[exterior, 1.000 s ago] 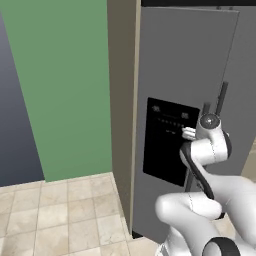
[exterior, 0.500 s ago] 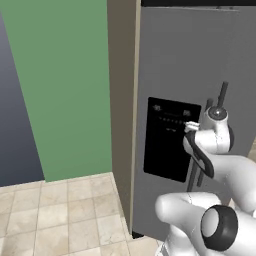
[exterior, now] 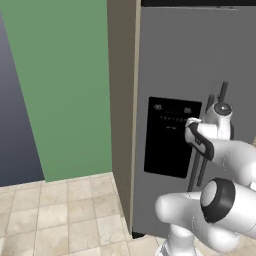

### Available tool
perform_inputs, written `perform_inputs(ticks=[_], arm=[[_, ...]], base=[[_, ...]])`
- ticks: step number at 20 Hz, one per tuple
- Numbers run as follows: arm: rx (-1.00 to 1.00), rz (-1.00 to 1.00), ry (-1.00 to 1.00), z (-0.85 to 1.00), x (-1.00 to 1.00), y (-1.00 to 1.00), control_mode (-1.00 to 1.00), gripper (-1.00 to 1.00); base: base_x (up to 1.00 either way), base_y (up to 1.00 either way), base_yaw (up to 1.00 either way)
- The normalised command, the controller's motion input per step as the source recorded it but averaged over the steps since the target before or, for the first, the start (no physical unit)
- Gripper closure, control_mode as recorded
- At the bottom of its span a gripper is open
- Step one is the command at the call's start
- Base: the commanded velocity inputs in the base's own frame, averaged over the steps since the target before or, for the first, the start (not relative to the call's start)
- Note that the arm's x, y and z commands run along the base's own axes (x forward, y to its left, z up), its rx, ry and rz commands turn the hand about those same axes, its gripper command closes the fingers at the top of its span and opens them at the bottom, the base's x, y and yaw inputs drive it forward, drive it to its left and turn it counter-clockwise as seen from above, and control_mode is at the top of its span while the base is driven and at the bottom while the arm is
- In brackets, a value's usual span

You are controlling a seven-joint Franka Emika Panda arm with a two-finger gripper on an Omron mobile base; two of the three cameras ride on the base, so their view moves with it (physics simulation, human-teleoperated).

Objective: Take the bottled waters from the counter and place them in the freezer to freeze. Close the freezer door after placing the bottles.

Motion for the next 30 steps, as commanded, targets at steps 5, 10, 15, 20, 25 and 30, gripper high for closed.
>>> perform_inputs(ticks=[5,10,15,20,25,30], arm=[[0.04,0.08,0.00,0.00,0.34,-0.15,-1.00,-1.00],[0.04,0.08,0.00,0.00,0.31,-0.13,-1.00,-1.00],[0.01,0.07,0.00,0.01,0.30,-0.09,-1.00,-1.00],[0.00,0.03,0.00,0.00,0.30,-0.05,-1.00,-1.00],[0.00,0.00,-0.02,0.00,0.17,0.00,-1.00,-1.00],[0.00,0.00,-0.01,0.00,0.32,0.00,-1.00,-1.00]], base=[[0.00,0.00,0.00],[0.00,0.00,0.00],[0.00,0.00,0.00],[0.00,0.00,0.00],[0.00,0.00,0.00],[0.00,0.00,0.00]])
